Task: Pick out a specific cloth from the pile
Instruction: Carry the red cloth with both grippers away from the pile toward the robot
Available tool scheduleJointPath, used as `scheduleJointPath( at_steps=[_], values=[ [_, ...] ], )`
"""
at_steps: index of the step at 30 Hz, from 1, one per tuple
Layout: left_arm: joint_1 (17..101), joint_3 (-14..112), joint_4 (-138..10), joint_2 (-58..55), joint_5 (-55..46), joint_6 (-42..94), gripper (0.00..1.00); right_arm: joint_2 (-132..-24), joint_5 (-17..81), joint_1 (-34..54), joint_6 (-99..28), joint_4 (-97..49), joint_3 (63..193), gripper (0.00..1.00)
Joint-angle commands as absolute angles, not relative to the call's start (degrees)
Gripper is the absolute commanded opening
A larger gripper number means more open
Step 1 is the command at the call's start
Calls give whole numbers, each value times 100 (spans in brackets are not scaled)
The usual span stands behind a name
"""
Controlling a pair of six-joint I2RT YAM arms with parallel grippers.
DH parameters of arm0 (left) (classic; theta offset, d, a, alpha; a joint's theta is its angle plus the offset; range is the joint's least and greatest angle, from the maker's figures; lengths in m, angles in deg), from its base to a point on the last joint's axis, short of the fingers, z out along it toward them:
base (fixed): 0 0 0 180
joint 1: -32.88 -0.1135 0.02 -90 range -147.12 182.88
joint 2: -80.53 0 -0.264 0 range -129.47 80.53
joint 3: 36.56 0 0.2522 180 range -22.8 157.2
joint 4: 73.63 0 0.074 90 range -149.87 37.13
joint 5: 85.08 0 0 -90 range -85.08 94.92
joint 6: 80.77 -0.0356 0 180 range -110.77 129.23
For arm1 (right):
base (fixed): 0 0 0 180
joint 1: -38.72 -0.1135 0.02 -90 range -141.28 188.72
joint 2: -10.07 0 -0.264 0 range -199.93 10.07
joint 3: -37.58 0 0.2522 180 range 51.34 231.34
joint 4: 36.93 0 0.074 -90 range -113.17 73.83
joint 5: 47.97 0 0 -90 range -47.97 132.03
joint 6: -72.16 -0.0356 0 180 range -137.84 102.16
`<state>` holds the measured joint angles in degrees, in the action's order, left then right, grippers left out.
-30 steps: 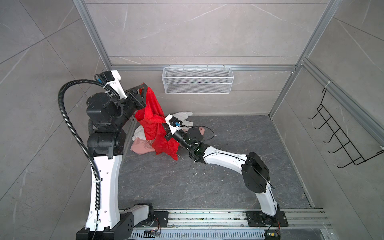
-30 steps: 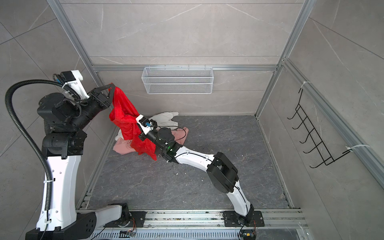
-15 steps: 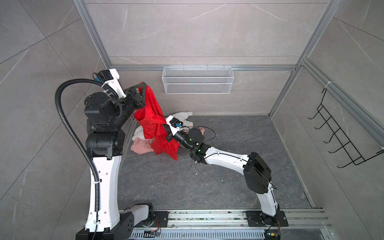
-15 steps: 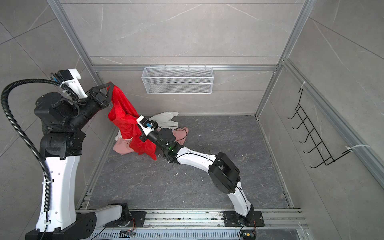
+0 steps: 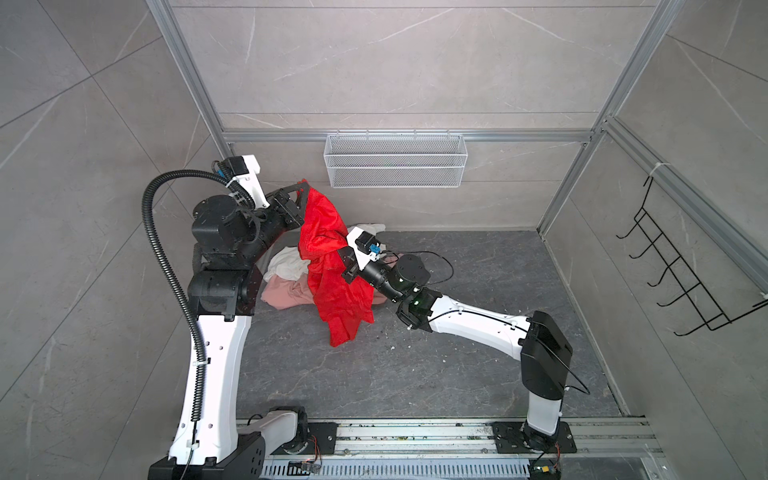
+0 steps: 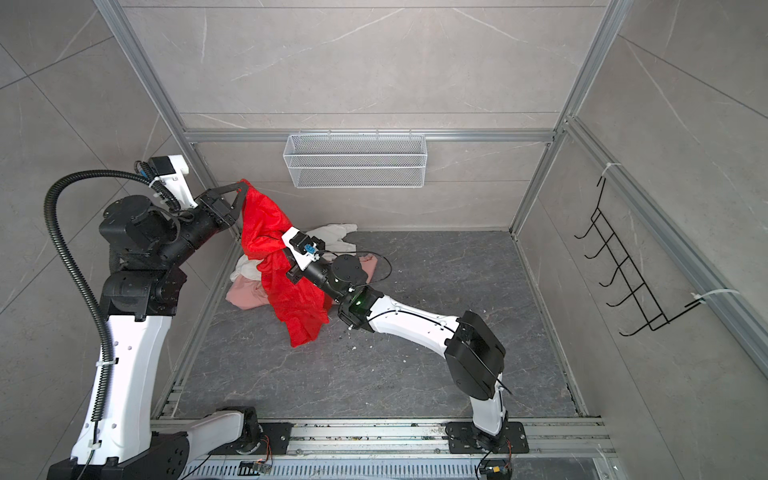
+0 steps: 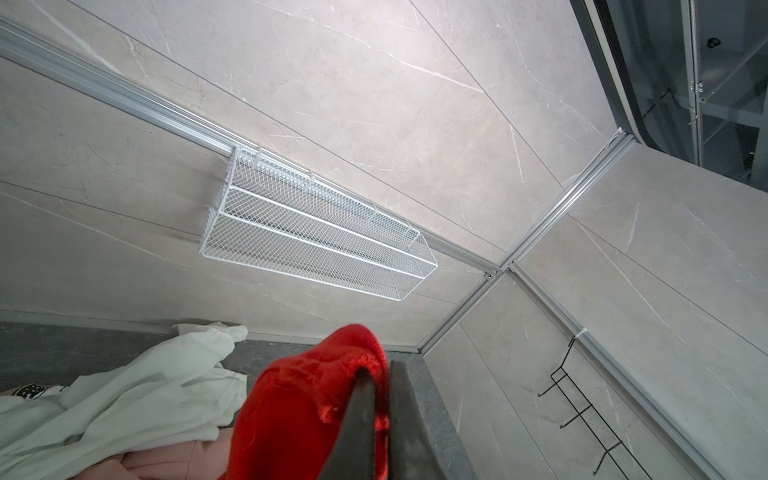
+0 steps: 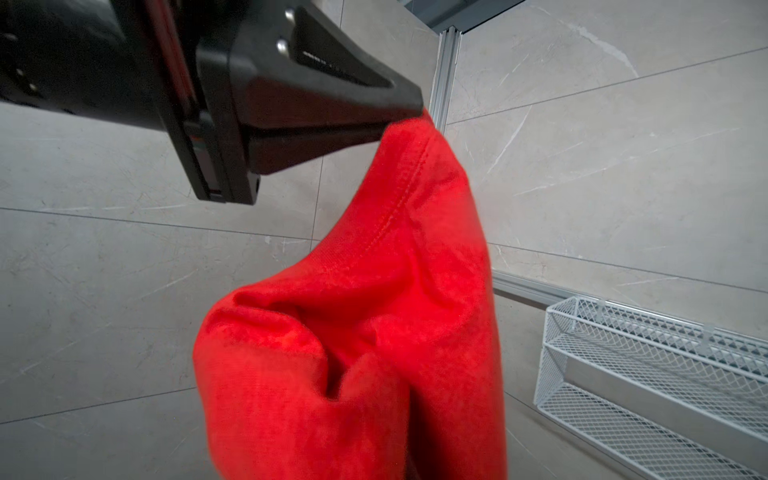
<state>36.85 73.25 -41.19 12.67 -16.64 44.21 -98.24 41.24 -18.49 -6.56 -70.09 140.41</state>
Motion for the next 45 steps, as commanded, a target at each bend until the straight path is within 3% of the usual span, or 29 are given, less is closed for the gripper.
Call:
scheduleJointPath(
  at_steps=[1, 13, 45],
  values=[
    [3771, 7463, -4450, 1360, -1793, 4468, 0, -9428, 4056, -1918, -486, -7110, 14015, 0],
    [4171, 7716, -4226, 1329, -1784, 4204, 0, -8671, 4054, -1938, -87, -6619, 13616, 0],
    [6277, 7499, -4209, 1190, -931, 3817, 0, -5707, 4798, -2043, 330, -4306, 12261, 0]
  ],
)
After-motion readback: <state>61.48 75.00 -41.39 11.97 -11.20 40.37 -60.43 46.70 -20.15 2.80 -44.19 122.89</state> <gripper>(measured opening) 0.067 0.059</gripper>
